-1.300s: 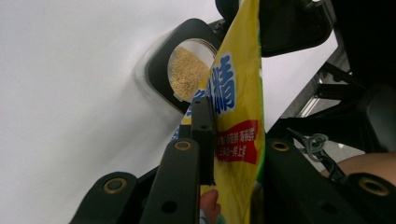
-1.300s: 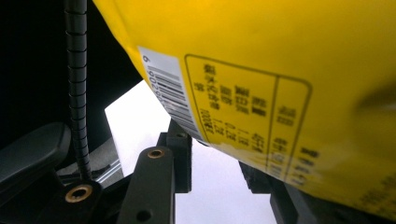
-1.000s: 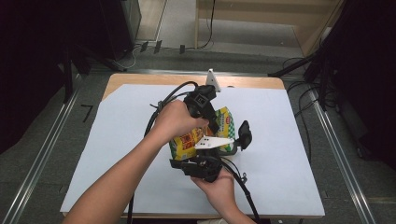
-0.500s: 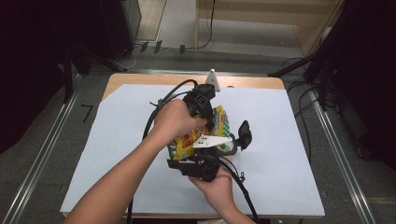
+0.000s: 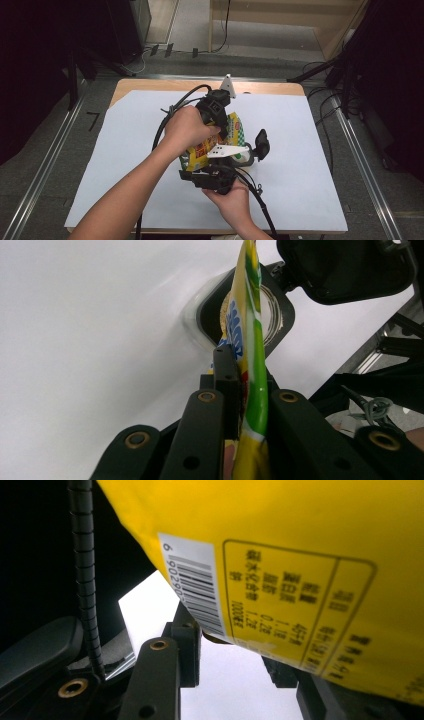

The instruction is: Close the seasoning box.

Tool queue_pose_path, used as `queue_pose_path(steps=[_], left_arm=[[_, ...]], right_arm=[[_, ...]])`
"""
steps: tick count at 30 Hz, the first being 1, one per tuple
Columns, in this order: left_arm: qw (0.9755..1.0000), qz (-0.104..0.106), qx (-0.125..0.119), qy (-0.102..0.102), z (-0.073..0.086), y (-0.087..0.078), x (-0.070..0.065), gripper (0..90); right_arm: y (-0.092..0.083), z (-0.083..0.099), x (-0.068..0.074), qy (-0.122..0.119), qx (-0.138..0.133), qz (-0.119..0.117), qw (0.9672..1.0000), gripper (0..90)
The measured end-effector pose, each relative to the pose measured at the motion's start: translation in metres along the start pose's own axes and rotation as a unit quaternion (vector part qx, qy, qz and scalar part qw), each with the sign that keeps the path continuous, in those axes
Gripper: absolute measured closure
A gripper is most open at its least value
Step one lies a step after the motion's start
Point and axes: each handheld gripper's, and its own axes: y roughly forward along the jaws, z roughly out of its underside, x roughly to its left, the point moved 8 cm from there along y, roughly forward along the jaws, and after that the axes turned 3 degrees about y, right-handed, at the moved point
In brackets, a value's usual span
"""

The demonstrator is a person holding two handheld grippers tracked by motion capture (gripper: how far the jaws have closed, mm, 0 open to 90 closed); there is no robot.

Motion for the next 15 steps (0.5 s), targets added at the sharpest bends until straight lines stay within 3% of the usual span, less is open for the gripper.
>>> queue_pose_path(steps=[15], left_arm=[[0.9997, 0.023, -0.002, 0.011, -0.0011, 0.0006, -0.0094, 84.1]], right_arm=[[-0.0038, 0.0018, 0.0016, -0.001, -0.006, -0.001, 1.0000, 66.7]])
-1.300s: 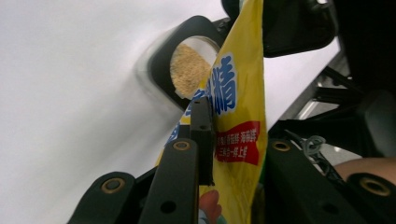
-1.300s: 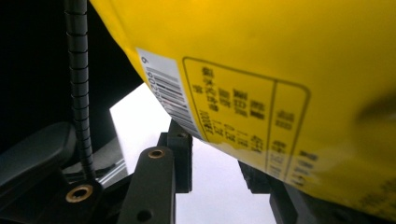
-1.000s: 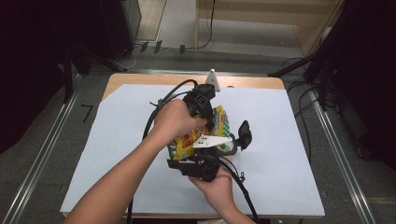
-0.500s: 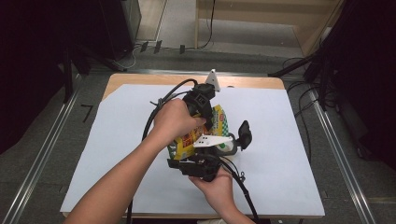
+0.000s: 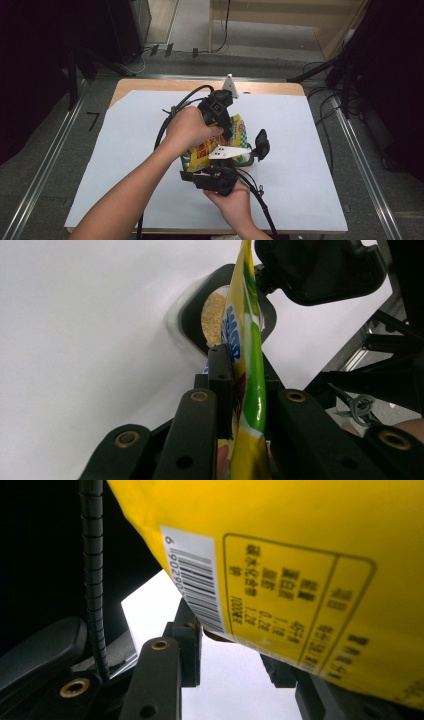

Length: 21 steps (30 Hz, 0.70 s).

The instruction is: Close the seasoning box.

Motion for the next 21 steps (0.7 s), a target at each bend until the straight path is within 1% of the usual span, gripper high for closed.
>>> queue_pose_path(steps=[4, 11, 21], left_arm=[[1.0000, 0.003, -0.001, -0.001, -0.0005, 0.0004, -0.0019, 83.9], [1.0000, 0.001, 0.001, 0.003, 0.0002, 0.0017, -0.0044, 82.6], [1.0000, 0.005, 0.001, 0.005, 0.0000, 0.0019, -0.0068, 82.1]], right_arm=[[-0.0007, 0.0007, 0.0006, 0.000, 0.000, 0.000, 1.0000, 67.1], [-0.0003, 0.0027, 0.0004, 0.000, -0.002, 0.002, 1.0000, 67.4], [-0.0002, 0.0039, 0.0005, 0.001, -0.002, 0.005, 1.0000, 68.4]])
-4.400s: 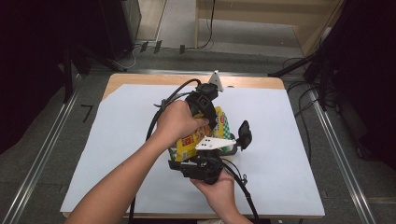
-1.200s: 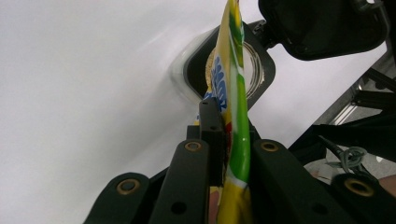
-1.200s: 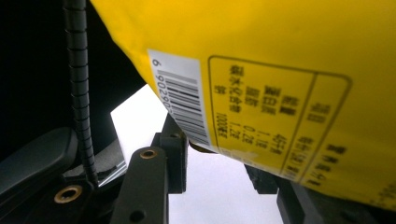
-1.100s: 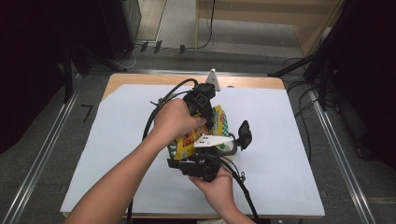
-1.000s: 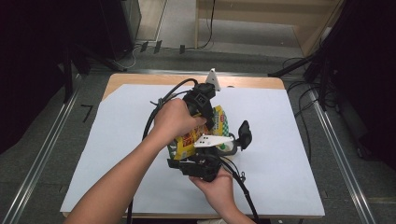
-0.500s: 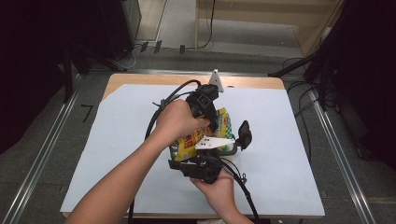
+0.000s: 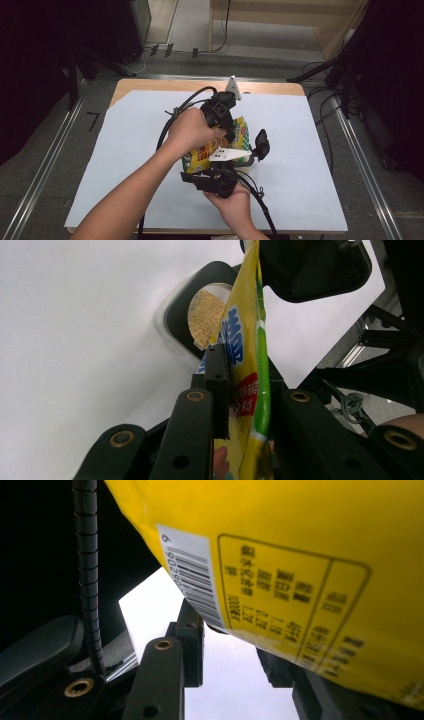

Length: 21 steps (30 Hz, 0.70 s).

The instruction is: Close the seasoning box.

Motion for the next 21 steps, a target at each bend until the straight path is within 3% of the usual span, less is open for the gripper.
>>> queue_pose_path(steps=[21], left_arm=[[0.9997, 0.015, -0.019, 0.008, -0.0033, -0.0040, -0.0007, 75.8]], right_arm=[[0.0007, -0.0044, 0.0007, 0.004, -0.008, -0.007, 0.9999, 69.4]])
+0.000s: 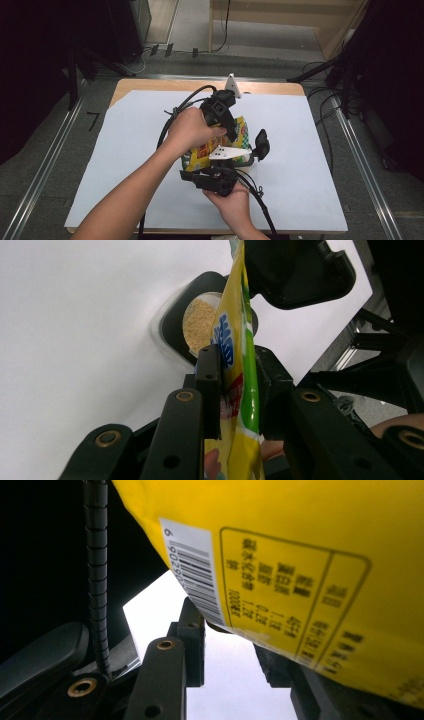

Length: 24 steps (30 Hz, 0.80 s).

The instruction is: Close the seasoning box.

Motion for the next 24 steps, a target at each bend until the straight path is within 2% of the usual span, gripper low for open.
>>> queue_pose_path(steps=[11, 16, 24], left_arm=[[0.9999, 0.014, -0.007, 0.001, 0.0002, -0.0038, 0.0021, 73.7], [0.9999, 0.012, -0.007, 0.004, 0.0009, -0.0053, 0.0050, 73.9], [0.9999, 0.007, -0.010, 0.003, 0.0006, -0.0060, 0.0081, 72.4]], right_arm=[[-0.0012, -0.0021, 0.0011, 0.000, -0.003, -0.004, 1.0000, 69.5], [-0.0041, -0.0052, -0.0003, 0.006, -0.011, -0.006, 0.9999, 69.3], [-0.0051, -0.0061, 0.0001, 0.000, -0.011, -0.004, 0.9999, 68.2]])
